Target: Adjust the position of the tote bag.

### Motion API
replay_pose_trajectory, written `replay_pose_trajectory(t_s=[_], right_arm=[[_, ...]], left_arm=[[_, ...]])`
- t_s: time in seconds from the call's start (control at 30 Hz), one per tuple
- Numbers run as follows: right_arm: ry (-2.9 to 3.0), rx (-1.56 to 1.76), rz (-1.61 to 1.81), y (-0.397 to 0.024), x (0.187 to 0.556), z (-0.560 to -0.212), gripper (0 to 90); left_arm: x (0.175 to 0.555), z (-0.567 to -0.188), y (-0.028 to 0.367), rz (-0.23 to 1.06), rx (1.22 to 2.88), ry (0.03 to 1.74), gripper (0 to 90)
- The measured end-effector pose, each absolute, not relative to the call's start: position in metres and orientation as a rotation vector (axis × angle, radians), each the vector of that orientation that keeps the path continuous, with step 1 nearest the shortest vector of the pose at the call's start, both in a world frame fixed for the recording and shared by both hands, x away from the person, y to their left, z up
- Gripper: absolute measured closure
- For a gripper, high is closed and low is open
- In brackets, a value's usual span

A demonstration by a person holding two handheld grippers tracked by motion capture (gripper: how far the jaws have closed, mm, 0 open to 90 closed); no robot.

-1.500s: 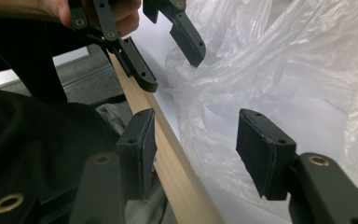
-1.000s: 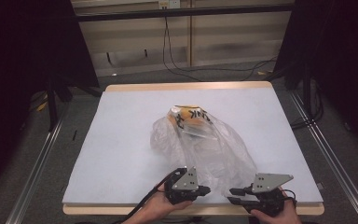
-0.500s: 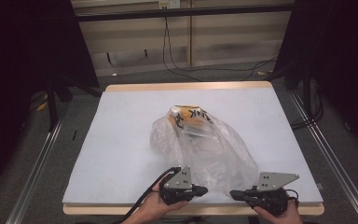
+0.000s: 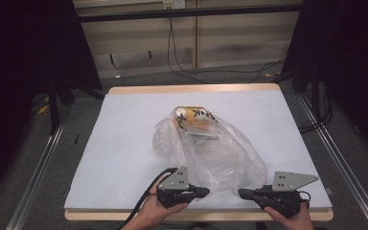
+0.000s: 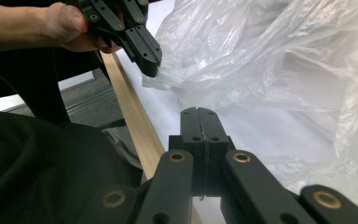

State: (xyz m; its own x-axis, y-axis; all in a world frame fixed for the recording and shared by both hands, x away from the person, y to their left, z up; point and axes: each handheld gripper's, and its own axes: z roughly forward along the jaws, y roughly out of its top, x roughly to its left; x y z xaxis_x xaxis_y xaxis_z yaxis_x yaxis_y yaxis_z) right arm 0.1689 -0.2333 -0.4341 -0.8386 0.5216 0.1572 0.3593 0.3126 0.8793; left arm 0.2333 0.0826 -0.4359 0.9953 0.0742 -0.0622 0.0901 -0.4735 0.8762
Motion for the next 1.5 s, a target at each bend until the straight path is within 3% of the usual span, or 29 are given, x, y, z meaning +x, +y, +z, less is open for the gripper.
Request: replay_pose_trajectory(t_s=[0.9, 1.5], right_arm=[[2.174, 0.714, 1.74, -0.25, 0.193, -0.37, 90.0], [2.054, 0.625, 1.81, -0.251, 0.225, -0.324, 90.0]], left_arm=[[0.251, -0.384, 0.117, 0.073, 1.894, 0.197, 90.0], [0.271, -0.328, 0.147, 0.189, 1.793, 0.24, 90.0]])
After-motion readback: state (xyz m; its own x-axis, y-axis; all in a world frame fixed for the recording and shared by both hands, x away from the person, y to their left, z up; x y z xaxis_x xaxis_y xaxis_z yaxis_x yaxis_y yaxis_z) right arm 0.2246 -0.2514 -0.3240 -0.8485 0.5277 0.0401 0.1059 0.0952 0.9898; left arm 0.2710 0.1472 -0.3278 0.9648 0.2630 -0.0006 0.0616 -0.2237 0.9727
